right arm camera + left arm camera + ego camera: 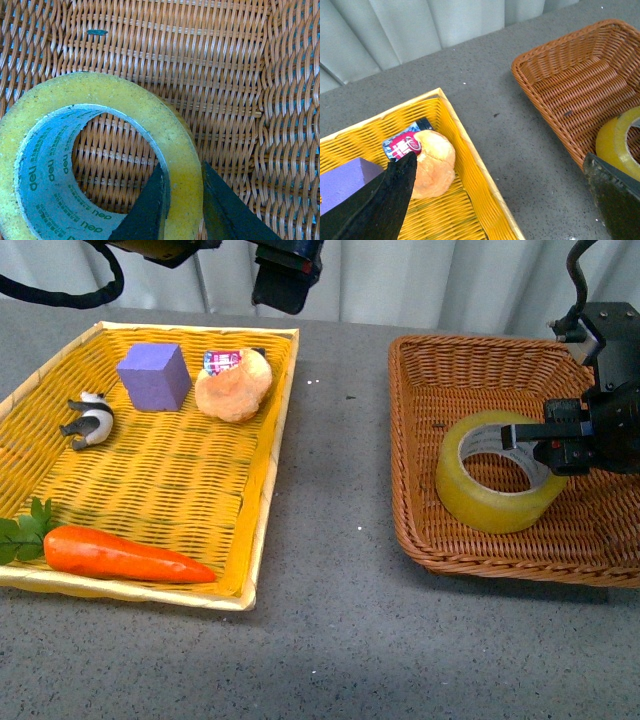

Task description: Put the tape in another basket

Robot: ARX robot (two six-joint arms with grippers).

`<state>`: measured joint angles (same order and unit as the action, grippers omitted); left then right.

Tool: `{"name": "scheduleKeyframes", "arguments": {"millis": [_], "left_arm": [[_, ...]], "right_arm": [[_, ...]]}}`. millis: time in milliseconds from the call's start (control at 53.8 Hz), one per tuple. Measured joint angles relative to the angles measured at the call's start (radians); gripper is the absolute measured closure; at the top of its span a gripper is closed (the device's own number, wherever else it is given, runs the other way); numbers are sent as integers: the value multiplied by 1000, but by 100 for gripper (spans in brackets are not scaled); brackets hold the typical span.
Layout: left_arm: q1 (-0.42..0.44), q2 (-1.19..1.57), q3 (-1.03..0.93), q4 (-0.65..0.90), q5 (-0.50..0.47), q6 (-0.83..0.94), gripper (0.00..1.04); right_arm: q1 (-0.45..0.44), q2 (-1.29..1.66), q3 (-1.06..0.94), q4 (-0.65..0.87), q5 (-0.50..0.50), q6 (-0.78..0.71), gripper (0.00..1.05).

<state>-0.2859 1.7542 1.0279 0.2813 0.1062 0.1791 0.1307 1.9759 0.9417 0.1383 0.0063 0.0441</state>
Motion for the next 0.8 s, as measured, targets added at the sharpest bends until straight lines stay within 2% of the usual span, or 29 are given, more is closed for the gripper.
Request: {"name": "scheduleKeyframes", "arguments": {"millis": [93,130,279,464,501,539,576,631,687,743,799], "left_arm": [[11,-6,-11,33,-27,-16,7],[13,-8,-15,46,-37,-20,7],[16,-12,-27,114,-112,-43,7],[11,-11,-45,193,-235,-42,7],[10,-11,-45,197,-236,-42,7],[7,-9,-57,237,-264,-50,9],[7,-8,-121,409,-338,-96,18],[19,-32,-221,574,-345,-127,28],[39,-62,-301,656,-339,-146,38],[58,-108,-373,696,-328,-156,47],[75,-158,-434,717,-314,-161,56]], "right_arm": [[-5,7,9,3,3,5,90],[-6,7,11,4,11,4,86],[-9,-2,3,51,45,1,63],[-16,-44,-42,126,99,-80,31],[-19,-40,-55,170,100,-77,28],[-21,-22,-99,325,100,-72,32],[-26,1,-188,595,98,-64,41],[-28,8,-318,903,85,-62,52],[-34,-13,-393,1095,79,-62,61],[-44,-68,-446,1204,78,-61,70],[-57,-137,-490,1241,76,-61,79]]}}
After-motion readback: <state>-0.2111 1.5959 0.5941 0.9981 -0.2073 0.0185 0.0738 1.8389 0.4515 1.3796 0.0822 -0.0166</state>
